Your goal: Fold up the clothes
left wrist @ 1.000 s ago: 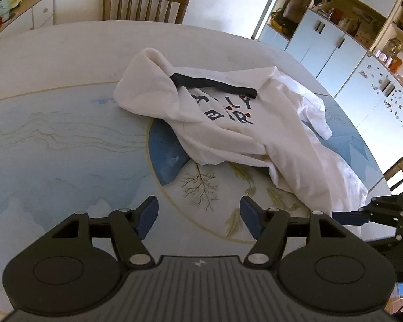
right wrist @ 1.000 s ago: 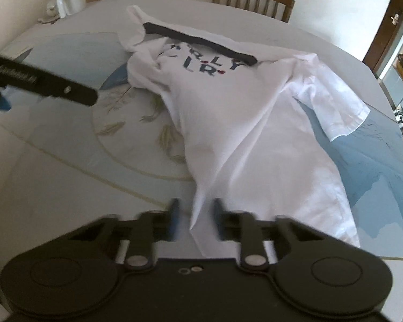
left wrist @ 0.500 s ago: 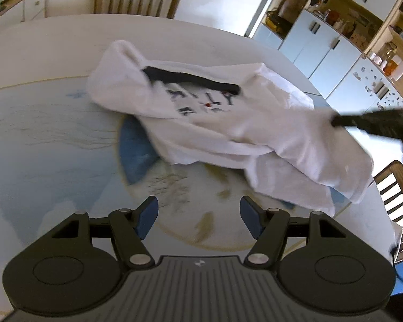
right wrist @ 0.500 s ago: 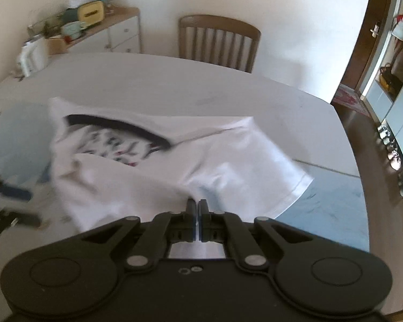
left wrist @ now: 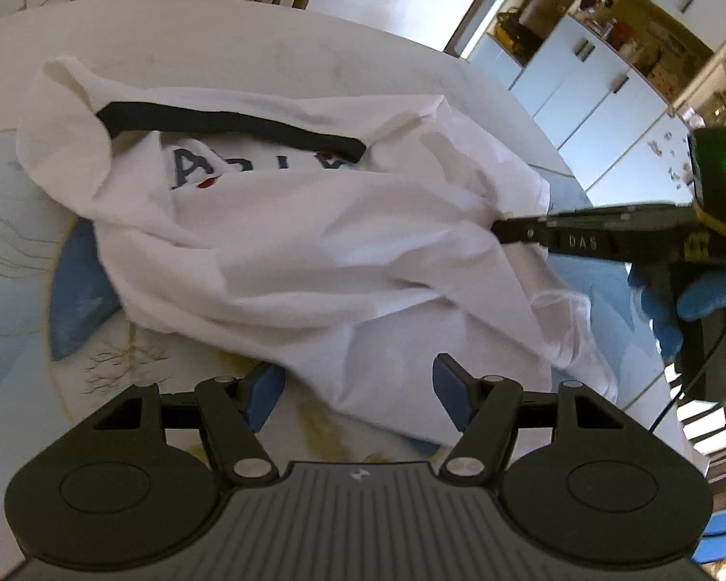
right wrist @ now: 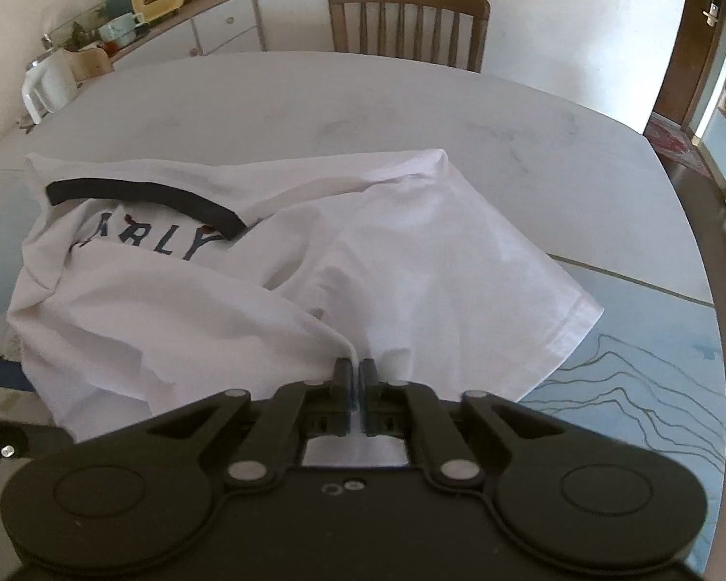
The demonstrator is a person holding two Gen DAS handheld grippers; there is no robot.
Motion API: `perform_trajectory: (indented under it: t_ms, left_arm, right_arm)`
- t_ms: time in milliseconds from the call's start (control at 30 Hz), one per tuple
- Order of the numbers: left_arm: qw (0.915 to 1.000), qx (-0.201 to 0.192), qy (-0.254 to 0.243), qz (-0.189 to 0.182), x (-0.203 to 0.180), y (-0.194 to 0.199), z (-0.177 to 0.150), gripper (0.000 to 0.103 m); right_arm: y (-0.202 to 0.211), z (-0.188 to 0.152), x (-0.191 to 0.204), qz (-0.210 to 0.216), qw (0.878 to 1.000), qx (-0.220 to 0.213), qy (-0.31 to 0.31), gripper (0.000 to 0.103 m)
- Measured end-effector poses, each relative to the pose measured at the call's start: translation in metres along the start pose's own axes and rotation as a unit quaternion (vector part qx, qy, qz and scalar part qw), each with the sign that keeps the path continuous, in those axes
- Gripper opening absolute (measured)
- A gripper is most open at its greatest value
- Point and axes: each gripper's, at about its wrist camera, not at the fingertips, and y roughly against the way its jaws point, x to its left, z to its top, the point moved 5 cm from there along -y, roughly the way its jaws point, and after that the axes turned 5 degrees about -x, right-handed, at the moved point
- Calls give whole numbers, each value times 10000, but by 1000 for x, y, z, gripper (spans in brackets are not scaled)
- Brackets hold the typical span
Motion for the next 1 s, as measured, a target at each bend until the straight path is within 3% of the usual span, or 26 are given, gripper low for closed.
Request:
perform_trajectory:
  t_ms: [33, 133, 233, 300, 433, 567, 600, 700, 833, 1000]
  left_arm:
    - [10000, -22, 57, 25, -2, -1, 1, 63]
    - [9999, 38, 137, 99, -4, -6, 2, 23]
    - [9995, -77, 169, 256, -1, -2, 2, 6]
    - [9990, -175, 223, 349, 5, 3, 4, 3]
    - [9977, -287, 380, 479, 25, 16, 4, 1]
    - [9969, -301, 454, 568, 48, 31, 2, 1]
    - [9972, -261, 439, 550, 52, 33, 1, 1]
    - [9985, -118, 368, 398, 58, 37, -1, 1]
    - [9997, 70, 173, 157, 54, 40, -6, 1]
    - [9993, 378, 7, -45, 48, 44, -17, 10]
  right_arm:
    - [5, -1, -1, 48, 10000, -34, -1, 103]
    - [20, -6, -3, 191, 9997, -137, -3, 103]
    - [46, -6, -6, 209, 9991, -358, 37, 103]
    - [63, -16, -9, 207, 9989, -402, 97, 103]
    - [72, -46, -6, 238, 9995, -54, 196, 103]
    - [74, -68, 9, -73, 9991, 63, 409, 103]
    - [77, -70, 14, -143, 9990, 7, 434, 103]
    - [81, -69, 42, 245, 9986, -19, 465, 103]
    - [68, -74, 86, 461, 9937, 179, 1001, 103]
    - [51, -81, 106, 222, 9939, 433, 994, 103]
